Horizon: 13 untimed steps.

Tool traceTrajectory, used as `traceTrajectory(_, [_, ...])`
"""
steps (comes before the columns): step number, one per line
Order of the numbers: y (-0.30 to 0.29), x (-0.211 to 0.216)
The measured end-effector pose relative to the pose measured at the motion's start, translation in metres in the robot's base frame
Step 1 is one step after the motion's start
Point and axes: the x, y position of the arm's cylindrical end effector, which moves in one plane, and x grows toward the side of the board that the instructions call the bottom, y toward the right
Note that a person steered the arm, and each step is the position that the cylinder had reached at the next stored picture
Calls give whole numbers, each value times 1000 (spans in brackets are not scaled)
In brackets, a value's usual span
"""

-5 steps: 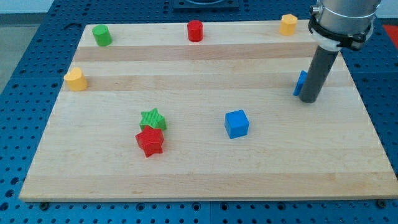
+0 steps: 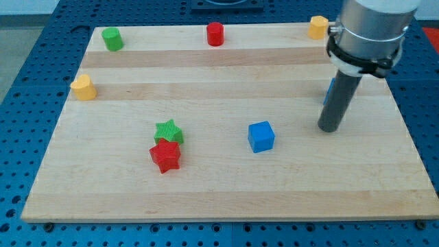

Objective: Push the green star towards bottom left

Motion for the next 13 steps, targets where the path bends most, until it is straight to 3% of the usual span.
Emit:
traceTrajectory(2, [-48, -35])
traceTrajectory(6, [-200, 15])
traceTrajectory(9, [-352, 20])
traceTrajectory(10, [-371, 23])
traceTrajectory(12, [-311, 24])
traceTrajectory(13, [-318, 34])
